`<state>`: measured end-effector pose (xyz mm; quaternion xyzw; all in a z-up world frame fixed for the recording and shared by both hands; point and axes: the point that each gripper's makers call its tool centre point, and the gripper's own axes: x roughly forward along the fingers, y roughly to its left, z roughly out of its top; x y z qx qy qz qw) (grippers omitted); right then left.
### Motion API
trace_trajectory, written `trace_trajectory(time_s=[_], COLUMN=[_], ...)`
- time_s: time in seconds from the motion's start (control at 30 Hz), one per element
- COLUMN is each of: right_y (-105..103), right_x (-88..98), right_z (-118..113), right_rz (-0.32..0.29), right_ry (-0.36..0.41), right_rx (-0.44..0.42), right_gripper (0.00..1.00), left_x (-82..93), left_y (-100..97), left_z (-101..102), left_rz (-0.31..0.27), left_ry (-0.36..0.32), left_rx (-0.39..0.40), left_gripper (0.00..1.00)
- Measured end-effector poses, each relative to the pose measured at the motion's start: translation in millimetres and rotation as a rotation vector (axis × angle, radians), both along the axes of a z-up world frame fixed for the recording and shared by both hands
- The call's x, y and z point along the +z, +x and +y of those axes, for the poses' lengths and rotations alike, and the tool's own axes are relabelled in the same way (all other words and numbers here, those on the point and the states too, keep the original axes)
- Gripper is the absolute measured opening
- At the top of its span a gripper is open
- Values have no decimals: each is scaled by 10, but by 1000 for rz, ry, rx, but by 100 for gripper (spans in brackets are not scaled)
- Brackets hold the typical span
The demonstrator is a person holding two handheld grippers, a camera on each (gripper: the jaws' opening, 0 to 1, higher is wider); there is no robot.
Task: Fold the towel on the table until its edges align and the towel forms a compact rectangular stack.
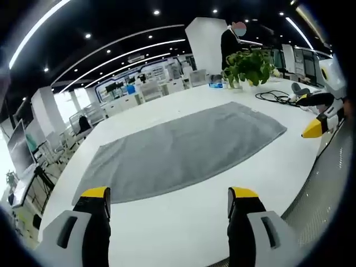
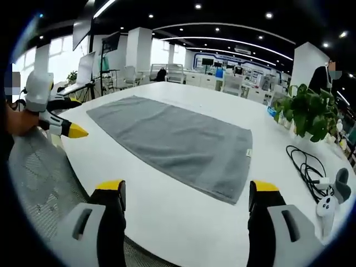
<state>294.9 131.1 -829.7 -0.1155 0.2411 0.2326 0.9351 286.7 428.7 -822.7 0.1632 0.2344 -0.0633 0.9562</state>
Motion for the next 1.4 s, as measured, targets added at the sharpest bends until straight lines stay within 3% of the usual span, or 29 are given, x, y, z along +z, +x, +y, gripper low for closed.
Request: trace_trajectory(time_s=[1.4], right_y=[-17], right_x=[-60], right_z=[40], right_rz=[32], right_ry=[-8], right_rx=[17], right_gripper=[92], left_x=[61], left_y=[29], left_z=[-28], left_rz=[-35], left_ry=[-58], left_rx=[-8], left_gripper=[89])
